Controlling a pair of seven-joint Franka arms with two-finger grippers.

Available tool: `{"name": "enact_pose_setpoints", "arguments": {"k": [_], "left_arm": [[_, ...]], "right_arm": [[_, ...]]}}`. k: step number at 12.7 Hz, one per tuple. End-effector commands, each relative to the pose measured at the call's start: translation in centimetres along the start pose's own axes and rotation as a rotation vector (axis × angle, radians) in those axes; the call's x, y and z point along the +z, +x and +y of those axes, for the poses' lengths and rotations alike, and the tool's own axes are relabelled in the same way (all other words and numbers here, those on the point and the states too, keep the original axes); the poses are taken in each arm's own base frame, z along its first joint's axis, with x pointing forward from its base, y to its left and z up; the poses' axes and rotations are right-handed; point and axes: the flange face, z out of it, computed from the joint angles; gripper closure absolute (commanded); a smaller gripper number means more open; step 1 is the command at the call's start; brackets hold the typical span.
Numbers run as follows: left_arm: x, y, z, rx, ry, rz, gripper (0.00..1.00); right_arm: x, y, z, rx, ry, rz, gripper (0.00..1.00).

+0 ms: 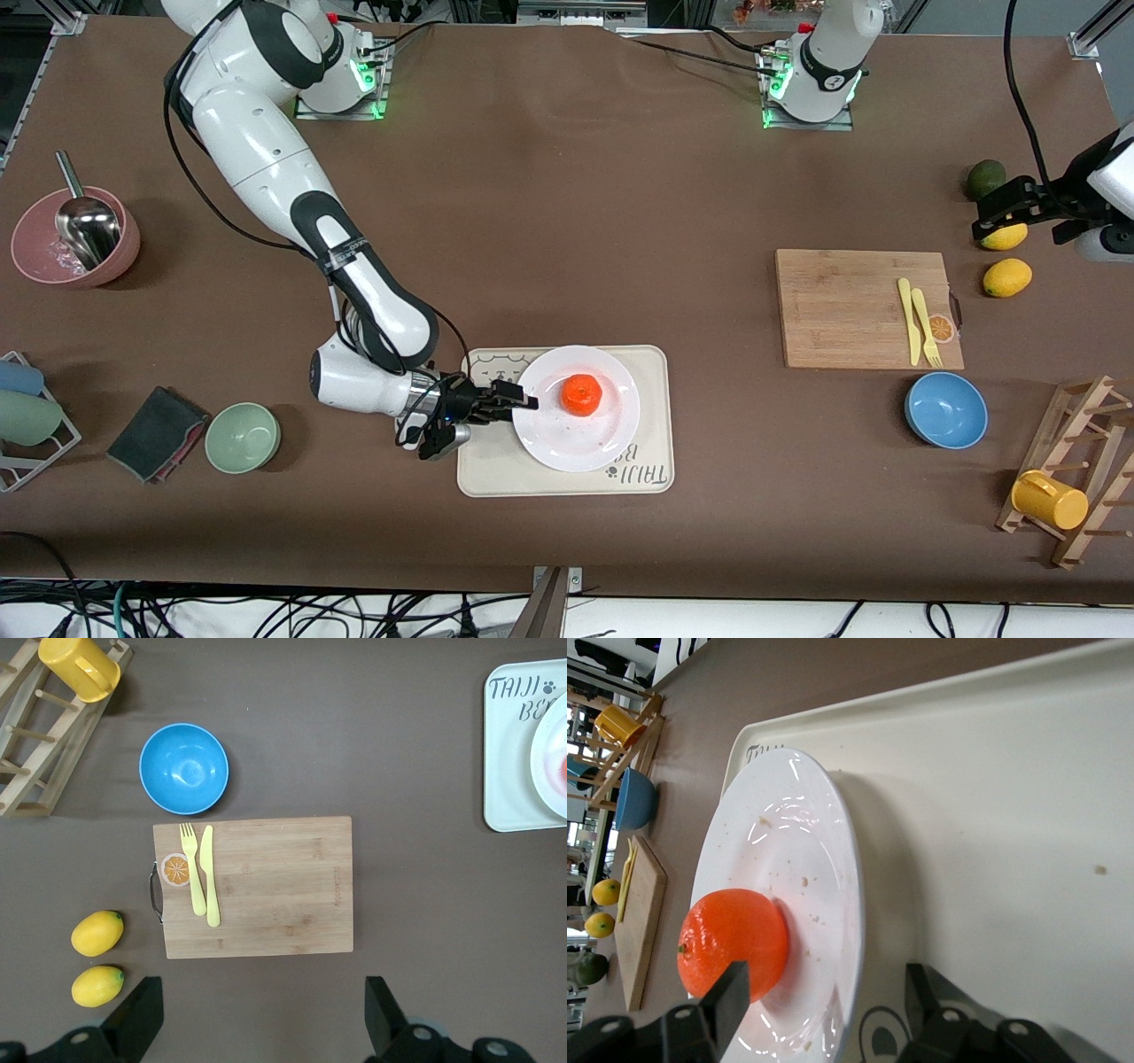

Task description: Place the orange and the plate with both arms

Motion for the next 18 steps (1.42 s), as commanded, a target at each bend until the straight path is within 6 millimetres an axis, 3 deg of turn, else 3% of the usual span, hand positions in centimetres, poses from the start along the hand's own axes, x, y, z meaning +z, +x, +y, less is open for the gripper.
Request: {"name": "enact_pose_setpoints", "arguments": {"k": [1, 5, 6, 8, 11, 14, 18], "left_arm": [[-0.2, 0.0, -0.1, 0.001, -0.029, 0.008, 0.00], [-0.2, 0.0, -0.1, 0.000, -0.029, 0.008, 0.00], [-0.2, 0.0, -0.1, 0.000, -0.029, 0.008, 0.00], [-0.2, 0.0, -0.1, -0.002, -0.029, 0.009, 0.00], [-0.2, 0.0, -0.1, -0.002, -0.029, 0.008, 0.00], [-0.2, 0.0, -0.2, -0.003, -0.029, 0.006, 0.00], [-0.2, -0.1, -0.3, -0.007, -0.029, 0.008, 0.00]], "right_arm": [[-1.3, 1.2, -2.0, -0.086, -0.065, -0.017, 0.00], [-4.6, 1.8, -5.6, -0.272, -0.237, -0.116, 0.00], [-6.5, 2.2, -5.4, -0.283, -0.285, -0.156, 0.00], [-10.8, 2.7, -7.0, -0.362, -0.386, -0.294, 0.00], [-18.3, 1.9, -8.2, -0.393, -0.566, -0.555, 0.00], [-29.4, 0.6, -9.2, -0.262, -0.690, -0.723, 0.00], [-40.9, 1.2, -15.0, -0.183, -0.821, -0.723, 0.00]]}}
